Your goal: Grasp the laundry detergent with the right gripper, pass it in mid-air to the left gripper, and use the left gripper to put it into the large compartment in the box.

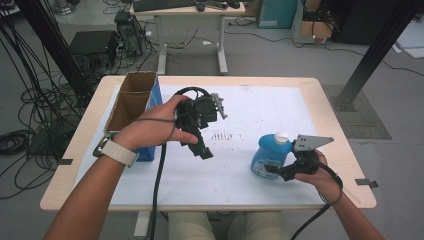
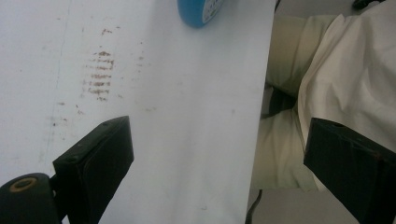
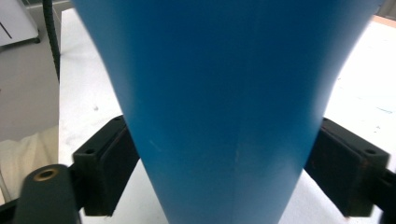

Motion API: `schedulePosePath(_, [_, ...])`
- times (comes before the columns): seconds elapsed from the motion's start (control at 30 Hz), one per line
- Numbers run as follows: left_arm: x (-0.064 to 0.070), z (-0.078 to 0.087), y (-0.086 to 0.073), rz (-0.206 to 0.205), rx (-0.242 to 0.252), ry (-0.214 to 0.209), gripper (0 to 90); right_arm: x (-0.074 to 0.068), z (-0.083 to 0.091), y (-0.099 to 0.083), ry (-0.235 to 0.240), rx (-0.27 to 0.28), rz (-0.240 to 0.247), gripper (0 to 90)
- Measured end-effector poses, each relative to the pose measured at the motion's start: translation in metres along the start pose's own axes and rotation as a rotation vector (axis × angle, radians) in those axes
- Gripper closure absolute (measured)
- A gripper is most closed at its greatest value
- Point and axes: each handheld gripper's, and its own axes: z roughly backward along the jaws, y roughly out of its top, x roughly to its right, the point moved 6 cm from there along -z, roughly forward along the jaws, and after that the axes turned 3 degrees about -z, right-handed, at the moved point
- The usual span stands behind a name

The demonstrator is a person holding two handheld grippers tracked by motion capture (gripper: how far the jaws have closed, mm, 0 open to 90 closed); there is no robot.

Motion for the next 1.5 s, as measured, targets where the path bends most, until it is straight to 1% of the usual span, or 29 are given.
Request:
schedulePosePath(0.2, [0.0002, -0.0004, -0.0004, 0.002, 0.0, -0.002, 8.6, -0.0005, -0.0012, -0.0006, 0.003, 0.017, 0.003, 21.6])
schedulePosePath(0.47, [-0.0003, -0.0005, -0.0001, 0.001, -0.001, -0.002, 8.6, -0.001, -0.0021, -0.0012, 0.013, 0.024, 0.008, 27.8])
schedulePosePath(0.6, [-0.0004, -0.0017, -0.0006, 0.004, -0.001, -0.004, 8.6, -0.0019, -0.0024, -0.0018, 0.016, 0.025, 0.001, 30.3])
schedulePosePath(0.7, [-0.0012, -0.002, -0.0013, 0.007, -0.006, -0.003, 8.7, -0.0018, -0.0031, -0.0018, 0.015, 0.028, 0.01, 34.2])
schedulePosePath(0.73, [-0.0012, -0.002, -0.0014, 0.009, -0.006, -0.003, 8.7, -0.0022, -0.0034, -0.0017, 0.022, 0.031, 0.01, 35.8])
schedulePosePath(0.83, [-0.0013, -0.0021, -0.0015, 0.011, -0.003, -0.002, 8.7, -0.0016, -0.0032, -0.0015, 0.019, 0.035, 0.007, 40.3])
schedulePosePath(1.07, [-0.0016, -0.0021, -0.002, 0.011, -0.002, -0.003, 8.7, -0.0016, -0.0032, -0.0016, 0.013, 0.034, 0.011, 41.0])
schedulePosePath(1.2, [-0.0017, -0.0021, -0.0019, 0.011, -0.002, -0.003, 8.7, -0.0017, -0.0031, -0.0018, 0.005, 0.035, 0.004, 41.0])
schedulePosePath(1.23, [-0.0016, -0.0024, -0.0018, 0.009, -0.001, -0.002, 8.7, -0.002, -0.003, -0.0021, 0.015, 0.033, -0.004, 41.0])
schedulePosePath(1.27, [-0.0015, -0.0025, -0.0017, 0.009, 0.0, -0.002, 8.7, -0.0017, -0.0032, -0.002, 0.02, 0.035, -0.002, 41.0])
schedulePosePath(1.33, [-0.0015, -0.0026, -0.0016, 0.009, 0.0, -0.002, 8.7, -0.002, -0.0031, -0.002, 0.019, 0.032, -0.004, 41.0])
schedulePosePath(1.4, [-0.0014, -0.0024, -0.0016, 0.009, -0.001, -0.003, 8.8, -0.0019, -0.0033, -0.0018, 0.017, 0.032, 0.004, 41.1])
schedulePosePath(1.5, [-0.0016, -0.0027, -0.0014, 0.008, 0.0, -0.005, 8.9, -0.0025, -0.0025, -0.0025, 0.015, 0.026, -0.009, 41.0])
